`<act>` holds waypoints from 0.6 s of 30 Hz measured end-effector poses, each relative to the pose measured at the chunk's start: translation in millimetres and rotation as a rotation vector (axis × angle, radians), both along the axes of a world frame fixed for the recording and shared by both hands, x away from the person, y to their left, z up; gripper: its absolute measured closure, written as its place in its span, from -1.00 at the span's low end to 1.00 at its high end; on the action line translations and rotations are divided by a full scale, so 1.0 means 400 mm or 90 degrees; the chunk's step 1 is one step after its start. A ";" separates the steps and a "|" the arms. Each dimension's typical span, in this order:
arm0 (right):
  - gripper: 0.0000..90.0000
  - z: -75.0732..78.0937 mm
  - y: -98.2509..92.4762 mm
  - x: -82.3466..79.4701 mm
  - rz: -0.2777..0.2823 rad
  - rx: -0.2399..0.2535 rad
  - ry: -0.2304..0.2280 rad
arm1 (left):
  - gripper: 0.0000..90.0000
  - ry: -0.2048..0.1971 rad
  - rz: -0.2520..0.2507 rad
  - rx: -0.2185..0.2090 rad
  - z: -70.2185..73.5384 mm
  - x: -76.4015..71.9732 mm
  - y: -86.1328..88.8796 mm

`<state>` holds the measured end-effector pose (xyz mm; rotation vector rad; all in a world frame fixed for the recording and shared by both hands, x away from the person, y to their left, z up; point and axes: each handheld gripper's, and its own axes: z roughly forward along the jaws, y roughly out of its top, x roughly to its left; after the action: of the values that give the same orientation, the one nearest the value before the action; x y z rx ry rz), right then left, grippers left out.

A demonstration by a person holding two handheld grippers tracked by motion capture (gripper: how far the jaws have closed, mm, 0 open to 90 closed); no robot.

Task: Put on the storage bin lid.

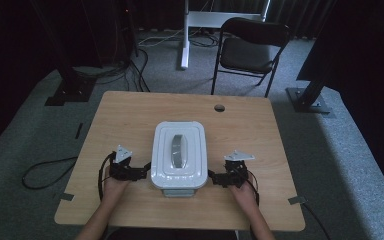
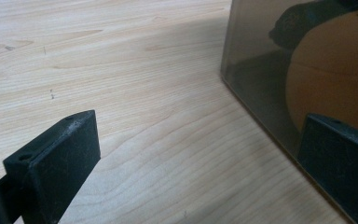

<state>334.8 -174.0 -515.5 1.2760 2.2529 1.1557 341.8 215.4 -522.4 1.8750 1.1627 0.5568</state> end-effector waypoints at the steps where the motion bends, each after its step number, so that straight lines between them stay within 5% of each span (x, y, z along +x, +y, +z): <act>1: -0.75 0.000 -0.003 -0.001 -0.002 0.004 -0.005 | -1.00 0.000 0.000 0.000 0.000 0.000 0.000; 7: -0.75 0.006 -0.023 -0.011 -0.011 0.027 -0.043 | -1.00 -0.021 -0.010 -0.018 0.010 -0.011 0.016; 18: -0.75 0.002 -0.051 -0.015 -0.033 0.032 -0.048 | -1.00 -0.020 0.009 -0.008 0.008 -0.021 0.041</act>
<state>328.7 -194.2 -514.5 1.2804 2.1377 1.2280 333.6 231.8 -519.2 1.8427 1.1582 0.5833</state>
